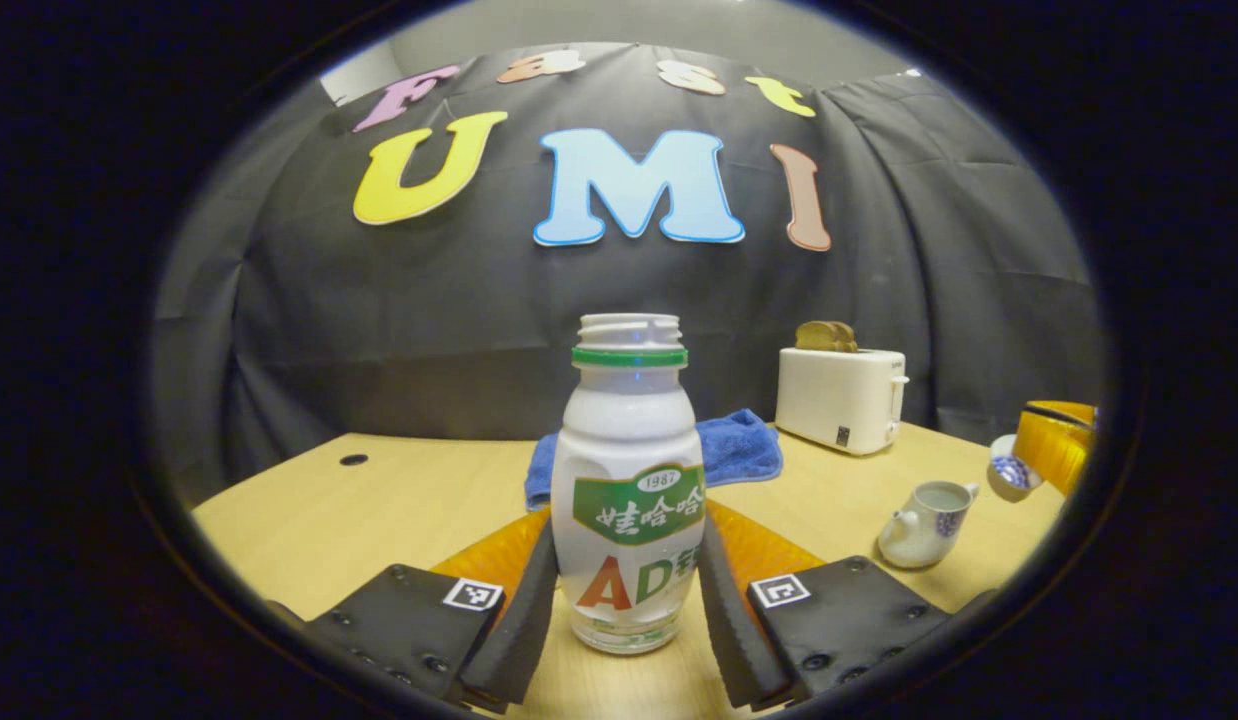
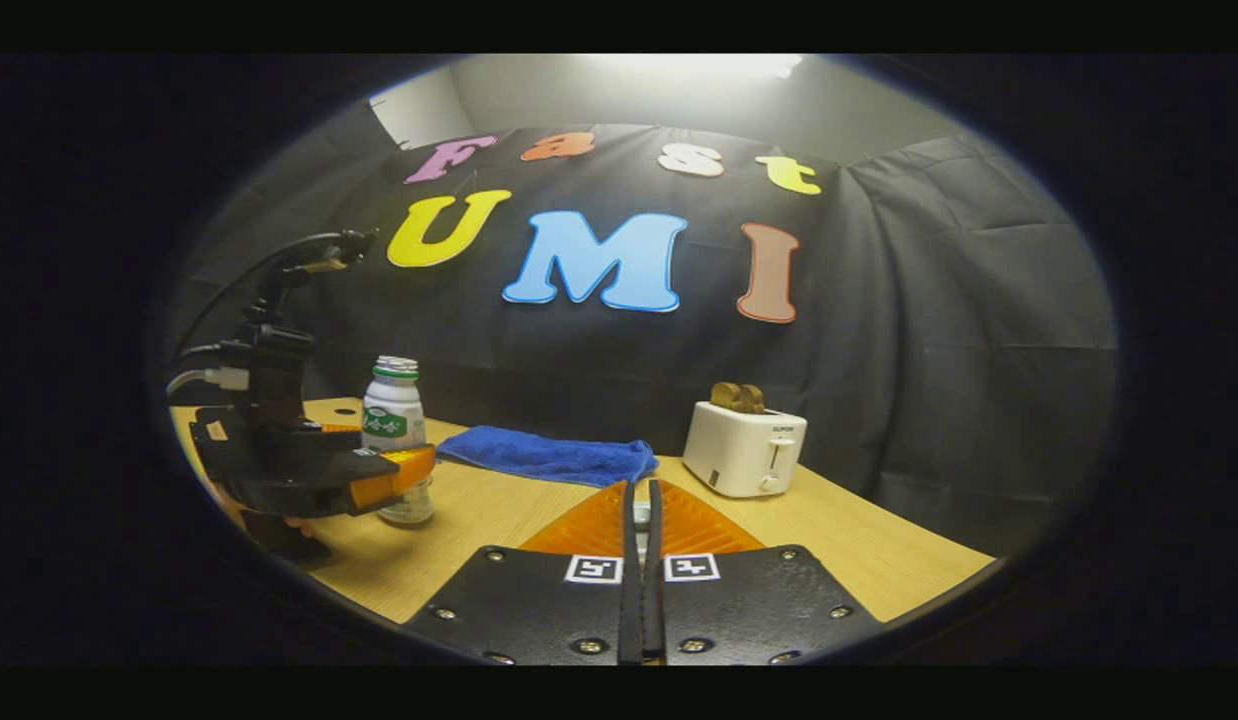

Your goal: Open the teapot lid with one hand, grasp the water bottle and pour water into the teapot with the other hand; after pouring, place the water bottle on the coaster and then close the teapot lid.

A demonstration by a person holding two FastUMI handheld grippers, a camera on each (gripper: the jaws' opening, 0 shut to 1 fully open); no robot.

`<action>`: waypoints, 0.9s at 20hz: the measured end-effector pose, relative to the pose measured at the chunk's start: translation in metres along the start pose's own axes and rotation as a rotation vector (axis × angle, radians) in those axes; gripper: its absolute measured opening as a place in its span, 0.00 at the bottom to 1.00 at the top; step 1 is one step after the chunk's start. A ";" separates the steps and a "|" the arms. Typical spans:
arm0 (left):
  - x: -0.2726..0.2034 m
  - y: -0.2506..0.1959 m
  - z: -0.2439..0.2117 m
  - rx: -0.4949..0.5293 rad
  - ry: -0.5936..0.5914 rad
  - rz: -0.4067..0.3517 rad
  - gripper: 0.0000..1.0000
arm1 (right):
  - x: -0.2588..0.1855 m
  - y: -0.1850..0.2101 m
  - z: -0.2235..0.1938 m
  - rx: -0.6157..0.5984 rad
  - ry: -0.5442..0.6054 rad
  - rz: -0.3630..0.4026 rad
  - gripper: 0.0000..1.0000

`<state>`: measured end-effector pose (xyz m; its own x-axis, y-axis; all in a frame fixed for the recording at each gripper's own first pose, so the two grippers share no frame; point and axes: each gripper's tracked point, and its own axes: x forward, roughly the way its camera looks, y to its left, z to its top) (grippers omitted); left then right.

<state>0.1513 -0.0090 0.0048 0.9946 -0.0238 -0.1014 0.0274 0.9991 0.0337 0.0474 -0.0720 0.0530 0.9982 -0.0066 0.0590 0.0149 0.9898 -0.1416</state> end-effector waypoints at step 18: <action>0.015 -0.076 -0.010 0.550 0.019 -0.119 0.75 | -0.100 -0.038 -0.018 0.025 0.029 -0.040 0.00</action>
<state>0.1634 -0.0847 -0.0088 0.9795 -0.1299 -0.1541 0.1932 0.8230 0.5341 -0.0517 -0.1119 0.0348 0.9981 -0.0502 0.0355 0.0540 0.9919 -0.1153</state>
